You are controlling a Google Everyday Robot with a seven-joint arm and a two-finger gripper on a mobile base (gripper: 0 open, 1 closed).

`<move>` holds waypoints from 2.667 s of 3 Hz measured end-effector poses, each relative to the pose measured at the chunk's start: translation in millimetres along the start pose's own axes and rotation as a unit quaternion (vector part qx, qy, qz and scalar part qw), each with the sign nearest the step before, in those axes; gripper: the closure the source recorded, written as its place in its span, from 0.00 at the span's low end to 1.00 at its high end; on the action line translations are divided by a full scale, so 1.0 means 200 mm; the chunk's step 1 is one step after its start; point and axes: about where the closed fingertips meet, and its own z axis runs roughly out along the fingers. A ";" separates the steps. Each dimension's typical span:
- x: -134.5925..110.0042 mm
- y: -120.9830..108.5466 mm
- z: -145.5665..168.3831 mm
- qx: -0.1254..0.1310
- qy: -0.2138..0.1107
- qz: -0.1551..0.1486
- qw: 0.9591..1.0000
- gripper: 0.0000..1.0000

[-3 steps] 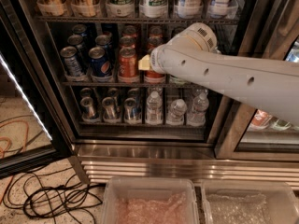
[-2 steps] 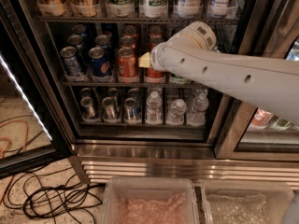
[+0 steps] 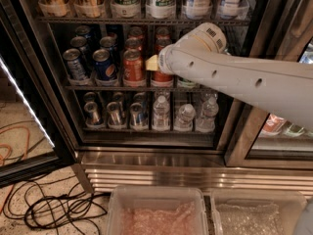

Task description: Pick coke can from middle shelf of fridge

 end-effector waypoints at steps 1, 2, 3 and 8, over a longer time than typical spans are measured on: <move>0.00 0.00 0.00 0.000 0.000 0.000 1.000 0.71; 0.00 0.00 -0.01 0.000 0.000 0.000 1.000 0.93; 0.01 0.03 -0.06 -0.020 0.005 -0.002 1.000 1.00; 0.04 0.07 -0.77 -0.188 0.130 0.015 0.973 1.00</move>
Offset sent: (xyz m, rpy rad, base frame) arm -0.0117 0.0073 0.0042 0.0263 0.0200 0.0850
